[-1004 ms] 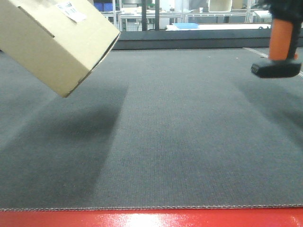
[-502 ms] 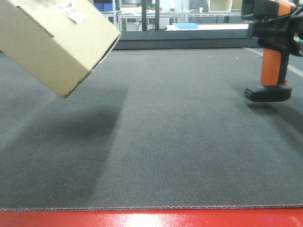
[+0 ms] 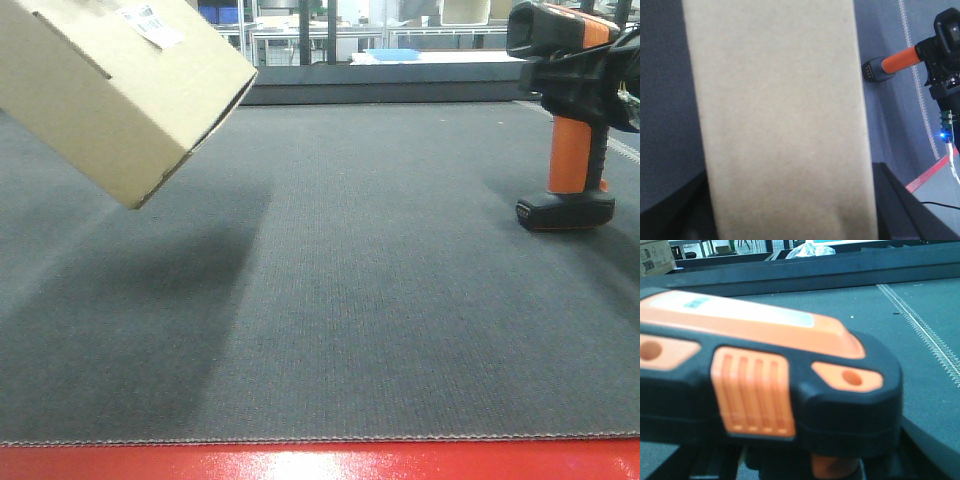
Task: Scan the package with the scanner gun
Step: 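Lower the scanner gun back onto the belt with the right gripper, then lower the box onto the belt with the left gripper and release both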
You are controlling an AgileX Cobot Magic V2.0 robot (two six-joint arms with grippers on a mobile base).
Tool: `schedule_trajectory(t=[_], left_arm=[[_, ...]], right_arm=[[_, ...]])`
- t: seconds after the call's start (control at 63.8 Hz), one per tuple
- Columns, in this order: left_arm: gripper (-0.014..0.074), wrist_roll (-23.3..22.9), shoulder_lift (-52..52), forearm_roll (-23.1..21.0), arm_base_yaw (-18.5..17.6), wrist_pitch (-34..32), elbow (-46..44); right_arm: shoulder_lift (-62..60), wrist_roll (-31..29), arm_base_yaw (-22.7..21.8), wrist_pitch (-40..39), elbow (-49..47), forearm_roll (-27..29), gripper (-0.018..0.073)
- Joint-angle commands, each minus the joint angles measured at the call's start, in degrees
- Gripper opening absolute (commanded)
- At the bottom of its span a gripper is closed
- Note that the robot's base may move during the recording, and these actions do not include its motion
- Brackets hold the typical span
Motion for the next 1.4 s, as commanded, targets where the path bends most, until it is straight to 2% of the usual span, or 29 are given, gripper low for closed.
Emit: schedule_trajectory(t=[0.0, 0.329, 0.392, 0.455, 0.596, 0.706, 1.38], left_arm=[[-0.0111, 0.2, -0.7, -1.6, -0.2, 0.7, -0.2], [-0.0111, 0.2, -0.7, -1.6, -0.2, 1.2, -0.2], [-0.0111, 0.2, -0.7, -1.6, -0.2, 1.2, -0.2], [-0.0111, 0.2, -0.7, -1.6, -0.2, 1.2, -0.2], [-0.0111, 0.2, -0.7, -1.6, -0.2, 1.2, -0.2], [-0.0111, 0.2, -0.7, -1.6, -0.2, 1.2, -0.2], [-0.0111, 0.2, -0.7, -1.6, -0.2, 1.3, -0.2]], right_arm=[[-0.5, 0.1, -0.3, -1.2, -0.2, -0.7, -0.0161], [-0.5, 0.1, -0.3, -0.8, -0.2, -0.7, -0.0161], [-0.5, 0.1, -0.3, -0.3, -0.2, -0.7, -0.0120], [-0.5, 0.1, -0.3, 0.1, -0.2, -0.7, -0.0020], [-0.5, 0.1, -0.3, 1.4, -0.2, -0.7, 0.0359], [-0.5, 0.1, -0.3, 2.8, -0.2, -0.7, 0.0580], [-5.6, -0.9, -0.3, 18.8, -0.2, -0.7, 0.0570]])
